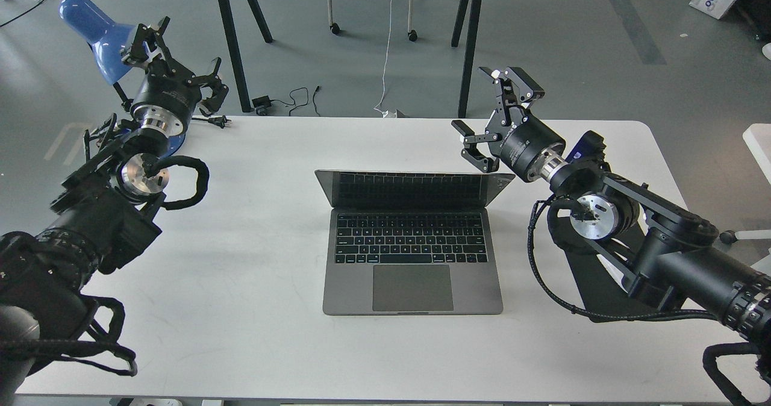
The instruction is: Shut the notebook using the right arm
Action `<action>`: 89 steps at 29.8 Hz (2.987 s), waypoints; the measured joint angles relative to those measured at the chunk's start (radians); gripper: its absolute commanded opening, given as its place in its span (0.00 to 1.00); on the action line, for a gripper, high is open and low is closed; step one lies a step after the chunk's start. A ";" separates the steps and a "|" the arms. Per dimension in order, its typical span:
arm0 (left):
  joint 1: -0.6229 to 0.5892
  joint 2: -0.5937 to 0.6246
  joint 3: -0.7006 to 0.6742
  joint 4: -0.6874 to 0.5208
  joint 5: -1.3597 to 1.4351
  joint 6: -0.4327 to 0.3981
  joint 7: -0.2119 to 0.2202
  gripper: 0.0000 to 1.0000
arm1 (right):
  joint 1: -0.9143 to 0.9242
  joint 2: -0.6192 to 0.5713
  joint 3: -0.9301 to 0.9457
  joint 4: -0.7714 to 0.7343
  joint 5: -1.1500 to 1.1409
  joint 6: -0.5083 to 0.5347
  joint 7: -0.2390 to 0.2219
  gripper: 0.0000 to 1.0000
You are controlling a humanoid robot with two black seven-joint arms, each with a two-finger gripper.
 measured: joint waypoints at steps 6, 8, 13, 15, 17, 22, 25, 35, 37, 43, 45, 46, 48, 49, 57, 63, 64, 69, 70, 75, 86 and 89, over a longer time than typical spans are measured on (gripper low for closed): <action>0.000 0.000 0.000 0.000 0.000 0.000 0.000 1.00 | -0.012 -0.012 -0.016 0.018 0.000 0.000 0.000 1.00; 0.000 0.000 0.000 0.000 0.000 0.000 0.000 1.00 | -0.016 -0.013 -0.018 0.030 0.000 0.000 0.000 1.00; 0.000 0.000 0.000 0.000 0.000 0.000 0.001 1.00 | -0.026 -0.016 -0.044 0.069 -0.002 -0.005 0.000 1.00; 0.000 0.000 0.000 0.000 0.000 0.000 0.001 1.00 | -0.029 -0.020 -0.052 0.078 -0.002 -0.008 0.000 1.00; 0.000 0.000 0.000 0.000 0.000 0.000 0.001 1.00 | -0.034 -0.021 -0.061 0.087 -0.002 -0.009 0.000 1.00; 0.000 0.000 0.000 0.000 0.000 0.000 0.001 1.00 | -0.051 -0.022 -0.100 0.093 -0.007 -0.024 0.000 1.00; 0.000 0.000 0.000 0.000 0.000 0.000 0.001 1.00 | -0.069 -0.021 -0.119 0.093 -0.027 -0.035 0.000 1.00; 0.000 0.000 0.000 0.000 0.000 0.000 0.001 1.00 | -0.179 -0.010 -0.128 0.090 -0.144 -0.051 -0.006 1.00; 0.000 0.000 0.000 0.000 0.000 0.000 0.001 1.00 | -0.198 -0.010 -0.128 0.087 -0.167 -0.054 -0.006 1.00; 0.000 0.000 0.000 0.000 0.000 0.000 0.001 1.00 | -0.228 -0.009 -0.157 0.075 -0.222 -0.074 -0.007 1.00; 0.000 0.000 0.000 0.000 0.000 0.000 0.001 1.00 | -0.229 -0.008 -0.180 0.073 -0.227 -0.089 -0.007 1.00; 0.000 0.000 0.000 0.000 0.000 0.000 0.001 1.00 | -0.229 -0.007 -0.188 0.073 -0.228 -0.094 -0.007 1.00; 0.000 0.000 0.000 0.000 0.000 0.000 0.001 1.00 | -0.230 -0.002 -0.201 0.073 -0.229 -0.100 -0.006 1.00; 0.000 0.000 0.000 0.000 0.000 0.000 0.001 1.00 | -0.230 0.001 -0.204 0.071 -0.229 -0.102 -0.005 1.00; 0.000 0.000 0.000 0.000 0.000 0.000 0.000 1.00 | -0.233 0.016 -0.208 0.051 -0.229 -0.104 -0.002 1.00; 0.000 0.000 -0.001 0.000 0.000 0.000 -0.001 1.00 | -0.229 0.017 -0.209 0.061 -0.228 -0.105 -0.003 1.00; 0.000 0.000 -0.001 0.000 0.000 0.000 -0.001 1.00 | -0.227 0.017 -0.209 0.061 -0.229 -0.105 -0.004 1.00; 0.000 0.000 -0.001 0.000 0.000 0.000 -0.001 1.00 | -0.207 -0.008 -0.184 0.112 -0.229 -0.095 -0.001 1.00; 0.000 0.000 -0.001 0.000 0.000 0.000 -0.001 1.00 | -0.198 -0.024 -0.166 0.134 -0.228 -0.092 0.002 1.00; 0.000 0.000 -0.001 0.001 0.000 0.000 -0.001 1.00 | -0.164 -0.077 0.002 0.179 -0.225 -0.091 0.006 1.00; 0.000 0.000 0.000 0.000 0.000 0.000 0.001 1.00 | -0.103 -0.033 0.536 -0.046 -0.183 -0.094 -0.063 1.00; 0.000 0.000 -0.001 0.000 -0.001 0.000 0.001 1.00 | -0.095 -0.017 0.571 -0.131 -0.095 -0.092 -0.071 1.00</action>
